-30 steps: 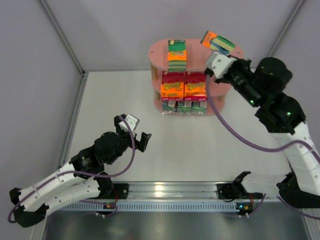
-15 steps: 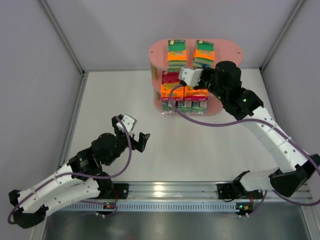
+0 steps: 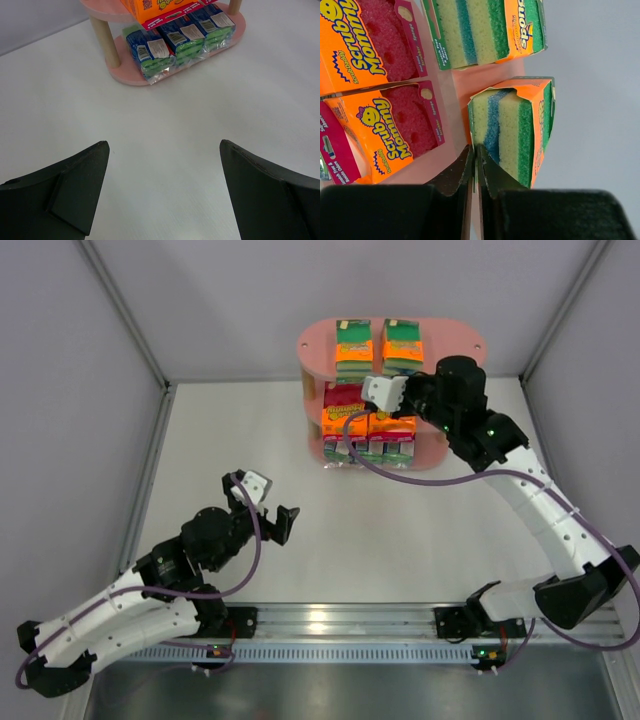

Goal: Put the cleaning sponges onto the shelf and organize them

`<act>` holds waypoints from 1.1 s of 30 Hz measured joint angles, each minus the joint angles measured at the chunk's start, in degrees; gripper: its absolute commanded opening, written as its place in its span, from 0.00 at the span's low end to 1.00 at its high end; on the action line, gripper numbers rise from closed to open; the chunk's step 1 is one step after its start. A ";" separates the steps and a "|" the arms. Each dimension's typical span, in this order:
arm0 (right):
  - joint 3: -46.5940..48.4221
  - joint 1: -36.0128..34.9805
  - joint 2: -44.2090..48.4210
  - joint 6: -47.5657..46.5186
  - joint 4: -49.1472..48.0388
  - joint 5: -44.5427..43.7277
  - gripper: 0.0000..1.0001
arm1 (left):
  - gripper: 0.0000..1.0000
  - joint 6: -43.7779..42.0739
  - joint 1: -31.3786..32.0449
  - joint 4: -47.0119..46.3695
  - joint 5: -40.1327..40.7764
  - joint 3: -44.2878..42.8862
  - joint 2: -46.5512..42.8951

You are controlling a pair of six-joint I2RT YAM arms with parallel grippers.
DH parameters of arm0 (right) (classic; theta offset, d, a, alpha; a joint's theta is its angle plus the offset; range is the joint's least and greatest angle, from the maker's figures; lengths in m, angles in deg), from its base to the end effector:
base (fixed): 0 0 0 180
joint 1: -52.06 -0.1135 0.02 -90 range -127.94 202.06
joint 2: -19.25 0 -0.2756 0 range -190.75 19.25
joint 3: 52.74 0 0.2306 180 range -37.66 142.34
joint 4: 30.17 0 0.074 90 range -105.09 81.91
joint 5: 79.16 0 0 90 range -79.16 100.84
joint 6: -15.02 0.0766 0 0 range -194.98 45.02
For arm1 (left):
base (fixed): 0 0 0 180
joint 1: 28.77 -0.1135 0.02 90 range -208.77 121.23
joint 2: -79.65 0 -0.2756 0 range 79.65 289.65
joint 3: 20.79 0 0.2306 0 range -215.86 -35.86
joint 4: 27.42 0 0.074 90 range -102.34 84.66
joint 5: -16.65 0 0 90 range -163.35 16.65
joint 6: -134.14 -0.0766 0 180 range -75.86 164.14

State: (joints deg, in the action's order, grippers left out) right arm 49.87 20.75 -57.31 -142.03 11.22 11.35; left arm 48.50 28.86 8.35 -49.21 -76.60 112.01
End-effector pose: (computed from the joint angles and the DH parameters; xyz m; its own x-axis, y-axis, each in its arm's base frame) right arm 0.2631 0.1608 0.4430 0.3971 -0.8362 -0.3782 -0.4136 0.2048 -0.8871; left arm 0.1011 -0.1009 0.3221 -0.1562 0.1169 -0.9808 0.5465 0.8373 0.0127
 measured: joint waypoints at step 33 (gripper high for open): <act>9.18 0.48 2.64 4.72 13.14 9.29 0.63 | 0.98 0.00 0.00 0.02 -0.02 0.13 -0.72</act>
State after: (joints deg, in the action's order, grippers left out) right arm 59.05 21.23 -54.66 -137.31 24.35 20.64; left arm 48.50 28.86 8.37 -49.23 -76.46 111.29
